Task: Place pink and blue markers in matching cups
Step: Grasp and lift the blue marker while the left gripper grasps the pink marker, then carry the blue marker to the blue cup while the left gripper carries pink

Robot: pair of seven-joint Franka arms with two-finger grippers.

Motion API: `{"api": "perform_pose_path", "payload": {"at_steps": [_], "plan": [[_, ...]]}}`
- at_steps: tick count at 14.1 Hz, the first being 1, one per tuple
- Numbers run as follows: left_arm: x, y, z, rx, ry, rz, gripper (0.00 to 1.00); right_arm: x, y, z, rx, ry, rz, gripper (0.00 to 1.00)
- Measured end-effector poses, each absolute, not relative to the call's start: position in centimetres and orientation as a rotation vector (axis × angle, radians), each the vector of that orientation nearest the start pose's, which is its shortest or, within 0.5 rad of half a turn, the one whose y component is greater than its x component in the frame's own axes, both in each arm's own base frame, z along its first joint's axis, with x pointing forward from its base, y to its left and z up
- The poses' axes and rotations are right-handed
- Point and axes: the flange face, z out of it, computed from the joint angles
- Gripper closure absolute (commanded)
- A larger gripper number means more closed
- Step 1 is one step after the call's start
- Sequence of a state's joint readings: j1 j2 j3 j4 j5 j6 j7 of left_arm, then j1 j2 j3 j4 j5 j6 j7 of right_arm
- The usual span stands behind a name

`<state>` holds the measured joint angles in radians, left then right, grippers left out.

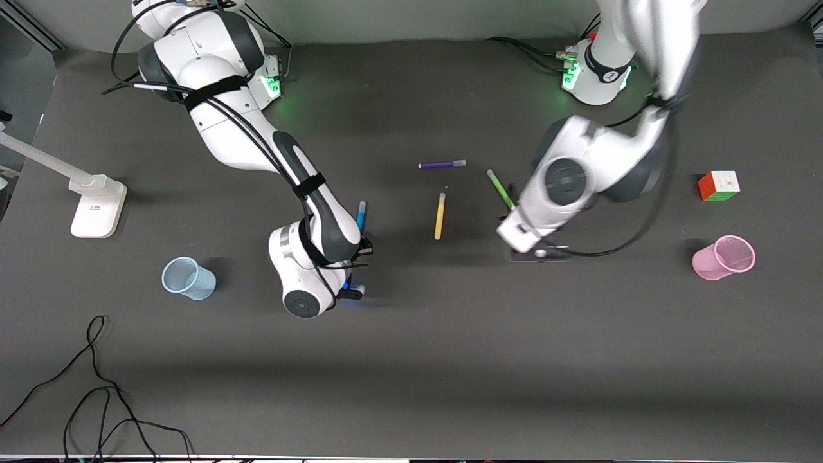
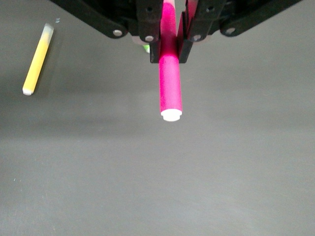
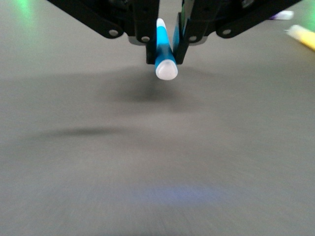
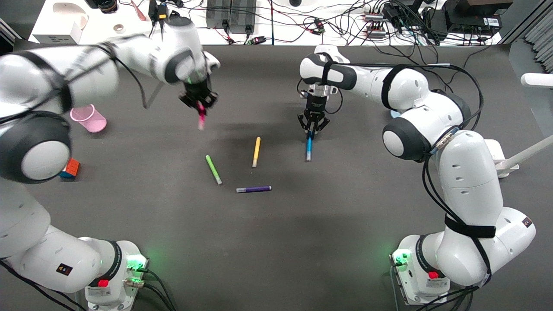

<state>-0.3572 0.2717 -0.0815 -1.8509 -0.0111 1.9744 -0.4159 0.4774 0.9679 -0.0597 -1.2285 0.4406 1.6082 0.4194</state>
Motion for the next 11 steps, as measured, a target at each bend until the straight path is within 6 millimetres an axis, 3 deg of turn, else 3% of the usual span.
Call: {"api": "perform_pose_path", "payload": {"at_steps": [3,5,7,9,11], "plan": [[56.6,-17.1,45.4,-3.104,0.171,0.241,1.00,63.6,31.2,21.6,-2.903,0.312,0.847,1.00],[57.4,-9.4,49.1,-3.092,0.307,0.205,1.00,65.5,28.2,26.4,-2.986,0.368,0.718,1.00],[57.8,-1.1,50.6,-3.040,0.500,0.176,1.00,66.6,25.7,30.0,-3.088,0.428,0.600,1.00],[58.1,6.8,50.6,-2.981,0.714,0.144,1.00,67.7,22.6,32.5,-3.161,0.495,0.501,1.00],[58.3,11.9,50.0,-2.917,0.889,0.103,1.00,68.8,19.4,34.6,-3.249,0.549,0.373,1.00]]}}
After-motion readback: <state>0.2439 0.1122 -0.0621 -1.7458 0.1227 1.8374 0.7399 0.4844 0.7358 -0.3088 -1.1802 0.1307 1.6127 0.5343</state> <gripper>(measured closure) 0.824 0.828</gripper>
